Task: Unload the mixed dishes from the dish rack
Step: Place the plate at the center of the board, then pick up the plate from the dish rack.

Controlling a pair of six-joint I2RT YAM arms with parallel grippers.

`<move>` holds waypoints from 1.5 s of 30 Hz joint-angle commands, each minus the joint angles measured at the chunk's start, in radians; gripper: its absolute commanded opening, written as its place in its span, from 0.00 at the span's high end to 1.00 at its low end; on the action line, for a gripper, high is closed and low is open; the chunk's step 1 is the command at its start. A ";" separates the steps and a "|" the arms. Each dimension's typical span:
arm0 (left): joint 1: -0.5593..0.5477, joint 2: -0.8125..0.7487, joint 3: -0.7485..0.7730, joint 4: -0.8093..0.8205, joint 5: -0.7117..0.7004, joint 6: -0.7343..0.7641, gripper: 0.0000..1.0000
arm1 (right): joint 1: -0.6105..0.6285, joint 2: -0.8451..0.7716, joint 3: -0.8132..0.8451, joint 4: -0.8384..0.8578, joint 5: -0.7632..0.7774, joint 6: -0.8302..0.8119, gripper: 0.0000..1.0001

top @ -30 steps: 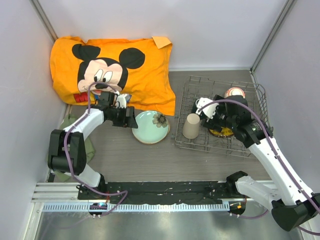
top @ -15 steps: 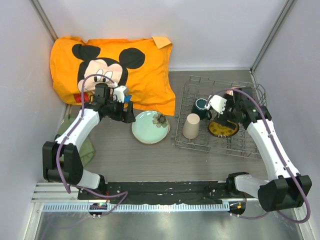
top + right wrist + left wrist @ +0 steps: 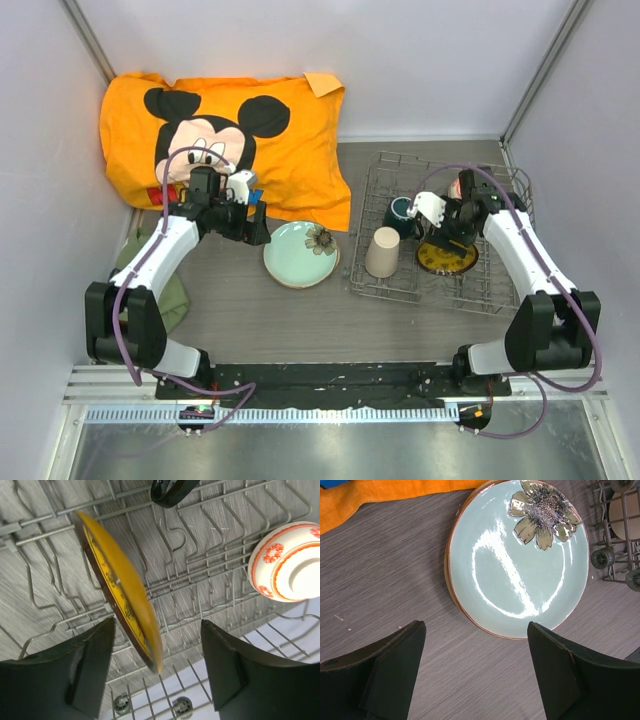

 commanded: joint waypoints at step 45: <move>-0.089 -0.028 0.132 0.065 0.194 0.034 0.13 | -0.056 -0.105 0.417 -0.271 -0.313 -0.028 0.99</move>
